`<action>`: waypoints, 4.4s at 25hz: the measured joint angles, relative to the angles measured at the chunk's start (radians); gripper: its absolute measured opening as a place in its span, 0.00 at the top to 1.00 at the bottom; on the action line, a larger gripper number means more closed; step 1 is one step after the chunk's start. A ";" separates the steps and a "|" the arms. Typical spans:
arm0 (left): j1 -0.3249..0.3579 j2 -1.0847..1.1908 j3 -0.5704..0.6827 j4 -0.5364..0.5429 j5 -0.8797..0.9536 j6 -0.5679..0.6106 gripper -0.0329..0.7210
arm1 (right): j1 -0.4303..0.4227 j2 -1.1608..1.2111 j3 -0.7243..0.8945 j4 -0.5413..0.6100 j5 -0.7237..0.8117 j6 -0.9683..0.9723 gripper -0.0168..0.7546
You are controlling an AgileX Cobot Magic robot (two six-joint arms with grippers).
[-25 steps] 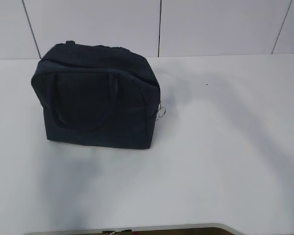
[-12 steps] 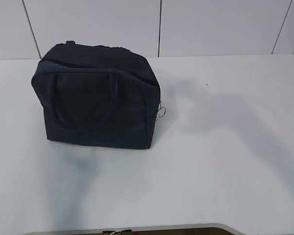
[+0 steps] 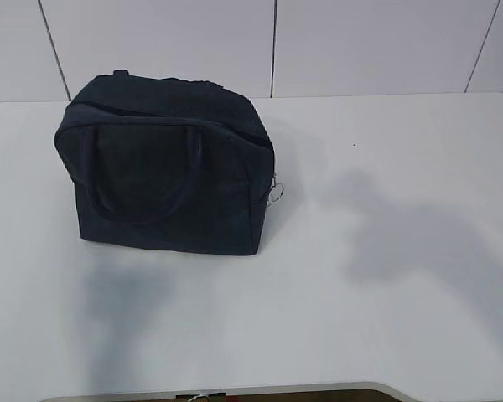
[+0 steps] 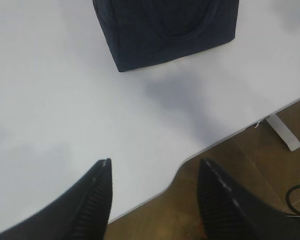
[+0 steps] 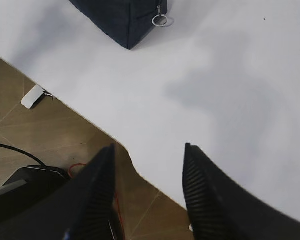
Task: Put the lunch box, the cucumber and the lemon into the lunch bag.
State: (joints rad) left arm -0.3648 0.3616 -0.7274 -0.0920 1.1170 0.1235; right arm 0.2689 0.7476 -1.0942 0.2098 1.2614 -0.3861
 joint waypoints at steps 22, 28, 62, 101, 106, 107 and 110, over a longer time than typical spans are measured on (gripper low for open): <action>0.000 -0.259 0.190 -0.049 -0.074 -0.001 0.43 | 0.000 -0.427 0.472 -0.017 -0.180 0.088 0.50; 0.000 -0.340 0.193 -0.049 -0.072 -0.001 0.43 | 0.000 -0.585 0.524 -0.085 -0.176 0.141 0.50; 0.000 -0.351 0.216 -0.046 -0.013 -0.001 0.48 | 0.000 -0.764 0.589 -0.242 -0.122 0.271 0.50; 0.407 -0.351 0.216 -0.047 -0.013 -0.001 0.57 | -0.301 -0.764 0.589 -0.244 -0.122 0.275 0.50; 0.411 -0.351 0.216 -0.047 -0.013 -0.001 0.58 | -0.301 -0.764 0.589 -0.244 -0.122 0.275 0.50; 0.411 -0.351 0.216 -0.047 -0.013 -0.001 0.58 | -0.301 -0.764 0.589 -0.244 -0.122 0.275 0.50; 0.411 -0.351 0.216 -0.047 -0.013 -0.001 0.58 | -0.292 -0.764 0.589 -0.244 -0.122 0.275 0.50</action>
State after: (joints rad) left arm 0.0464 0.0108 -0.5110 -0.1393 1.1038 0.1223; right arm -0.0229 -0.0163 -0.5055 -0.0346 1.1393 -0.1109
